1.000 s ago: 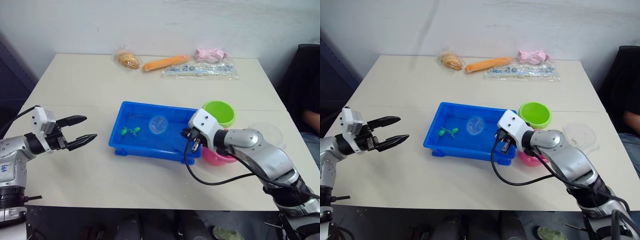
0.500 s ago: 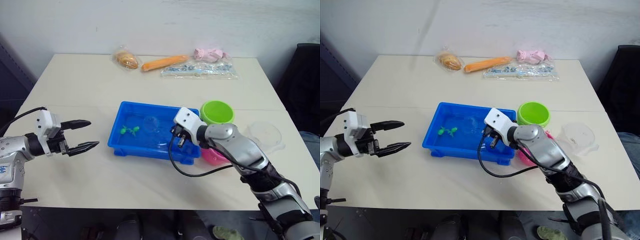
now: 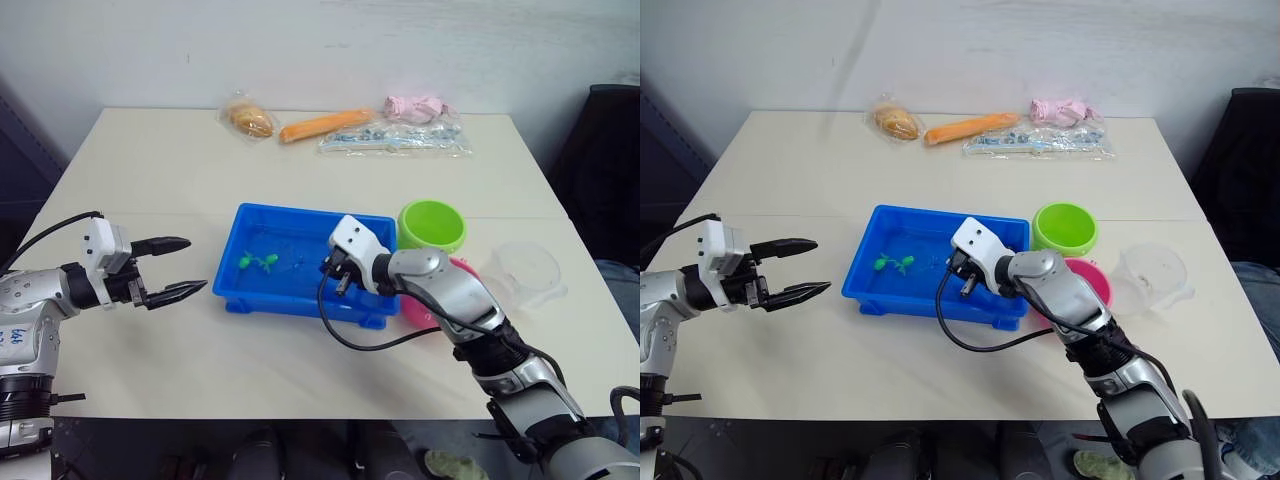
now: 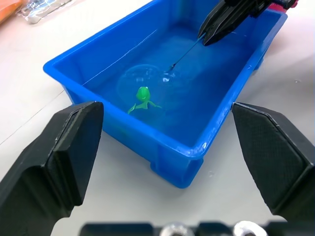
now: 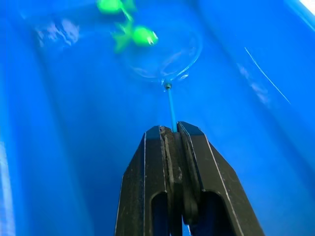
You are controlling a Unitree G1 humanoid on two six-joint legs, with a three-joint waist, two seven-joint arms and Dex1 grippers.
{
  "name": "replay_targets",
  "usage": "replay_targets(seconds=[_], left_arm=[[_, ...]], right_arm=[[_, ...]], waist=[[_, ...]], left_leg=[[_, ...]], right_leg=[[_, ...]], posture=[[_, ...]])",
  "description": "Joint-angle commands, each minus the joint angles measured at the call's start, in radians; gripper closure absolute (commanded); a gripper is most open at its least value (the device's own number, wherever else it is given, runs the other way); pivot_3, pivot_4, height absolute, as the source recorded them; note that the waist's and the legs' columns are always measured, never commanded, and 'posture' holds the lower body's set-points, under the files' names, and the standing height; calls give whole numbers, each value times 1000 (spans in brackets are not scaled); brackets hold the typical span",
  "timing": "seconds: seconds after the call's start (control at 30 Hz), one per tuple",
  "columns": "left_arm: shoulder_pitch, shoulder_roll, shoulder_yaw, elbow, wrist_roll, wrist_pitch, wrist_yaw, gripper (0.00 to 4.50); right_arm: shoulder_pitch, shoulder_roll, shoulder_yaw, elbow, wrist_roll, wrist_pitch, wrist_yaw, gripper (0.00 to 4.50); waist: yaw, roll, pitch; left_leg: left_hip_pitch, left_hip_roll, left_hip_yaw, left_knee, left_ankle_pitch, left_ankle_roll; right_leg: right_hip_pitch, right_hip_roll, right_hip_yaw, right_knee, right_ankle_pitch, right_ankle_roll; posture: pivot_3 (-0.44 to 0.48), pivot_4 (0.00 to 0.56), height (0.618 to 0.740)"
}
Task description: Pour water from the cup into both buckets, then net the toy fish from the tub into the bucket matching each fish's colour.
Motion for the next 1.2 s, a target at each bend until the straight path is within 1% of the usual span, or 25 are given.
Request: replay_targets(seconds=[0.03,0.13,0.33,0.43,0.67,0.83,0.9,1.03,1.2], left_arm=[[7,1,11,-15,1,-11,6,38],[6,-2,10,-8,8,-22,8,38],[2,-10,7,-3,10,-26,11,38],[-19,-21,-1,2,3,-24,14,38],[-108,-65,-54,-33,-42,66,-15,38],[-193,-125,-88,-18,-42,77,-16,38],[-229,-151,-116,-18,-22,46,-26,38],[-294,-206,-150,-23,-28,55,-26,38],[-323,-250,-176,-10,-28,61,-34,38]], right_arm=[[11,5,-66,-49,42,22,12,4500],[28,23,-139,-75,101,73,7,4500],[64,0,-238,-177,208,184,25,4500],[80,-45,-302,-265,281,248,45,4500],[162,-181,-492,-469,451,350,66,4500],[251,-273,-616,-562,531,370,61,4500],[292,-307,-698,-583,549,373,43,4500],[393,-376,-862,-627,597,374,34,4500],[547,-452,-1013,-629,571,315,35,4500]], waist=[[-1,0,0],[-1,0,0],[-1,0,0],[1,0,0],[22,0,0],[26,0,0],[26,0,0],[29,0,0],[25,0,0]], left_leg=[[0,0,0,0,0,0],[0,0,0,0,0,0],[0,0,-1,-1,0,0],[0,0,-1,-1,0,0],[-1,-1,-1,-1,-1,2],[-1,-1,-1,-1,-1,2],[-1,-2,-1,-1,-1,3],[-1,-2,-1,-1,-1,3],[0,-2,-1,-1,-1,3]], right_leg=[[0,0,0,0,0,0],[0,-1,-1,0,0,0],[0,-1,-2,-1,0,0],[0,-1,-2,-1,0,0],[1,-1,-3,-2,0,0],[2,-1,-3,-3,0,0],[2,-1,-3,-3,0,0],[3,-1,-3,-5,1,1],[4,0,-2,-6,1,2]], posture=[[0,150,740],[0,150,740],[0,150,740],[0,150,740],[0,150,740],[0,150,740],[0,150,740],[0,150,740],[0,150,740]])
